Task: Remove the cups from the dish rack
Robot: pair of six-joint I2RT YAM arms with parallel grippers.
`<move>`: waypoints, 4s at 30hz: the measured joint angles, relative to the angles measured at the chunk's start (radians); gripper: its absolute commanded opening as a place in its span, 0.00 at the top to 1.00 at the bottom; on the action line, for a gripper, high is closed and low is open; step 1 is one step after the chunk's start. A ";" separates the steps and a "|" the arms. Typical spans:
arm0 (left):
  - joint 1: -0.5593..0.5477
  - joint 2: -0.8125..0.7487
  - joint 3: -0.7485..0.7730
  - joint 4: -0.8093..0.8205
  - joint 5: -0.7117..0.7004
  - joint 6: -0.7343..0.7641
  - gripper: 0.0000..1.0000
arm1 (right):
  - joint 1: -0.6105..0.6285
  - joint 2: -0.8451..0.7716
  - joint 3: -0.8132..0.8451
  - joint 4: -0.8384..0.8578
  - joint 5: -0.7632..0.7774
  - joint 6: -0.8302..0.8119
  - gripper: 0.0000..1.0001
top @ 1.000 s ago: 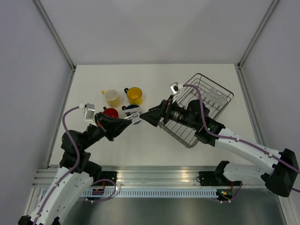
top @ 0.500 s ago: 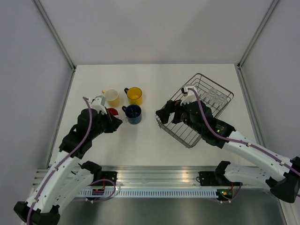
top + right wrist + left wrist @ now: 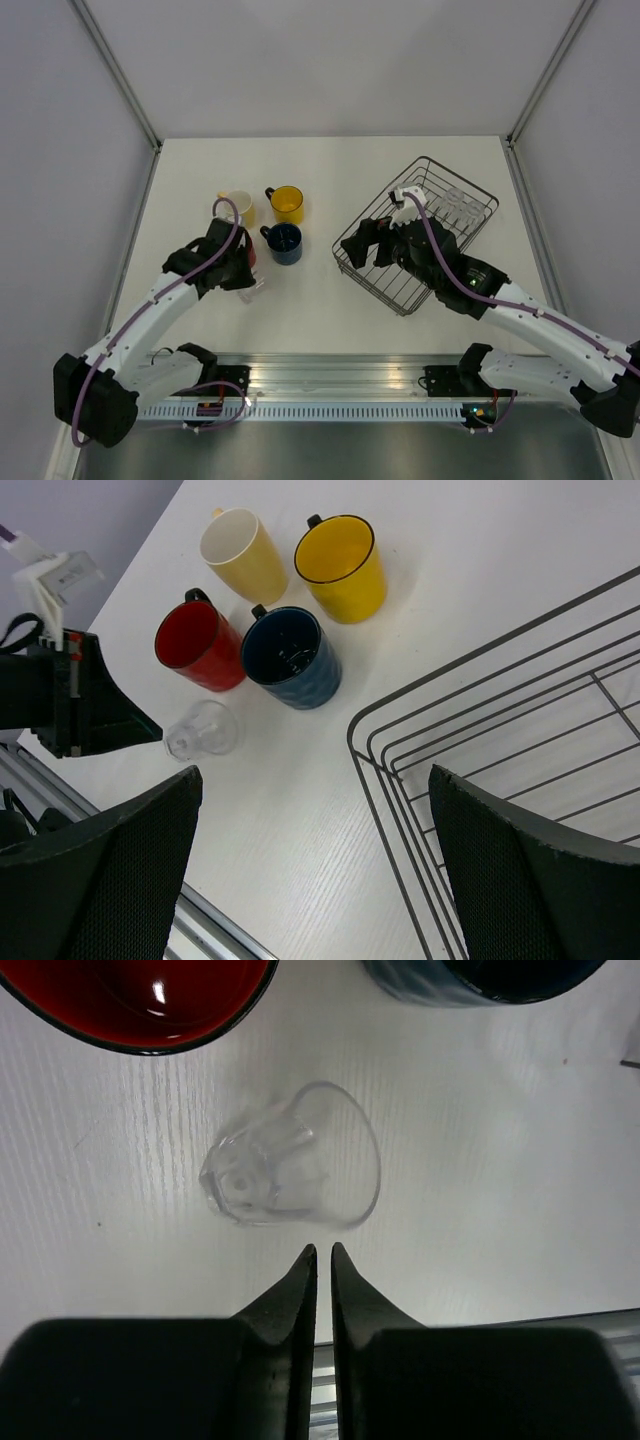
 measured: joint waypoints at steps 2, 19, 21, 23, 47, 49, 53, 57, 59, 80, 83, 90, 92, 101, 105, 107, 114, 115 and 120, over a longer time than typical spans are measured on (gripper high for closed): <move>-0.010 0.047 0.000 -0.006 -0.001 0.000 0.90 | 0.000 -0.016 0.000 -0.005 0.004 -0.010 0.02; -0.059 0.034 0.042 -0.068 -0.024 0.000 0.87 | 0.000 -0.086 0.000 -0.008 0.010 -0.081 0.02; -0.059 0.024 0.048 -0.069 -0.020 0.003 0.73 | 0.000 -0.079 0.000 -0.006 0.014 -0.086 0.02; -0.059 0.003 0.051 -0.069 -0.016 0.008 0.62 | 0.000 -0.063 0.002 -0.008 0.034 -0.088 0.02; -0.060 -0.591 0.032 0.108 -0.085 0.195 0.00 | -0.507 0.492 0.323 -0.210 0.222 -0.024 0.02; -0.060 -0.602 0.017 0.121 -0.100 0.198 0.00 | -0.553 0.528 0.351 -0.217 0.234 -0.020 0.02; -0.060 -0.623 -0.004 0.121 -0.143 0.199 0.00 | -0.625 0.586 0.397 -0.220 0.241 -0.011 0.02; -0.060 -0.663 -0.012 0.121 -0.198 0.202 0.00 | -0.679 0.650 0.451 -0.218 0.244 0.000 0.02; -0.060 -0.681 -0.014 0.121 -0.216 0.203 0.00 | -0.705 0.683 0.478 -0.218 0.242 0.006 0.03; -0.060 -0.685 -0.027 0.124 -0.191 0.217 0.00 | -0.808 0.886 0.552 -0.212 0.189 0.010 0.22; -0.060 -0.685 -0.027 0.125 -0.182 0.217 0.00 | -0.808 0.893 0.552 -0.211 0.188 0.009 0.23; -0.060 -0.684 -0.027 0.127 -0.175 0.217 0.00 | -0.808 0.911 0.546 -0.200 0.183 0.008 0.25; -0.060 -0.684 -0.027 0.128 -0.174 0.217 0.00 | -0.809 0.918 0.542 -0.195 0.181 0.008 0.25; -0.060 -0.682 -0.027 0.128 -0.173 0.217 0.00 | -0.813 0.935 0.512 -0.183 0.163 0.008 0.24; -0.060 -0.682 -0.027 0.128 -0.169 0.217 0.00 | -0.813 0.935 0.502 -0.180 0.155 0.003 0.53; -0.060 -0.682 -0.027 0.128 -0.163 0.217 0.00 | -0.813 0.935 0.501 -0.174 0.150 -0.001 0.63; -0.060 -0.682 -0.027 0.128 -0.154 0.218 0.00 | -0.813 0.915 0.491 -0.168 0.130 -0.007 0.85; -0.060 -0.682 -0.027 0.128 -0.153 0.218 0.00 | -0.813 0.900 0.484 -0.170 0.127 -0.008 0.85; -0.060 -0.682 -0.027 0.128 -0.154 0.218 0.00 | -0.805 0.790 0.470 -0.182 0.119 -0.010 0.87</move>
